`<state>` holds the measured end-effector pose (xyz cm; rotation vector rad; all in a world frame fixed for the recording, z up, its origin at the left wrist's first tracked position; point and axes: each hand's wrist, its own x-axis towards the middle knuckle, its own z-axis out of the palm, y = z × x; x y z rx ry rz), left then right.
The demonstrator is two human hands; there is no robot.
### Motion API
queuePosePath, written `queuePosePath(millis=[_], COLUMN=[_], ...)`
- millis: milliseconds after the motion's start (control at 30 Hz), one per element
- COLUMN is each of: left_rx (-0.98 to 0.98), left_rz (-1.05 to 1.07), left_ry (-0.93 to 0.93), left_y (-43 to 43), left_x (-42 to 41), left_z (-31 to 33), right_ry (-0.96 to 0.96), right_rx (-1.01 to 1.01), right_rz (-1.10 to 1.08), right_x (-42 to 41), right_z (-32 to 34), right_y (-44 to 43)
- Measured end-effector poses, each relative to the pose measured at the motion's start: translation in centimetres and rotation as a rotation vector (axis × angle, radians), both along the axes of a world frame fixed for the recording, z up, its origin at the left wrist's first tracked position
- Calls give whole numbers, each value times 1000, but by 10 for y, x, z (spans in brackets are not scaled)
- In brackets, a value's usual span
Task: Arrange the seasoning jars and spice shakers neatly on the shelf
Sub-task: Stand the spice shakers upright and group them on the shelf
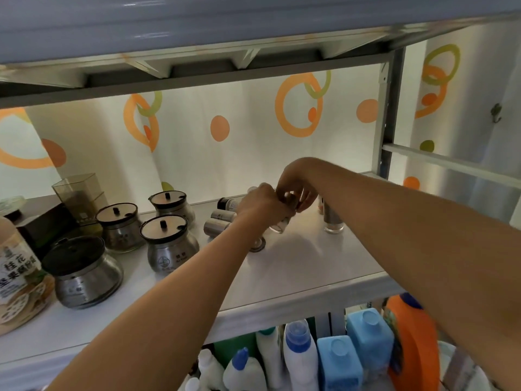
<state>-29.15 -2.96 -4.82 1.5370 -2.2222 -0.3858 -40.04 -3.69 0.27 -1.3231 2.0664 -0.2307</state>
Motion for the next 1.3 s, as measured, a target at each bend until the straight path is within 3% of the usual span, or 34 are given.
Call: queuePosePath(millis=[133,267,467,733,933,1100,1300], left_rx=[167,153,-82,-181,-106,-11,-18], left_rz=[-139,-196,-161,-17,-114,-275,-325], left_ry=[546,707,641,560,377,243,176], left_y=[-1,11,39,55,44,24,9], left_x=[7,3,-9,-21,-8,3,6], left_z=[-2,-18,-37,-46,-39,-14,-12], right_ry=[-110,53,185,234,471,496,498], right_rx=[-132,-154,-204,-242,-243,-239,-220], right_rz=[174,348,345,330,376,344,372], right_x=[-12,-9,-6,-5,-6,-11,-12], right_z=[38,66,58,46,30,26,23], right_y=[22,47,55,56,57,55,48])
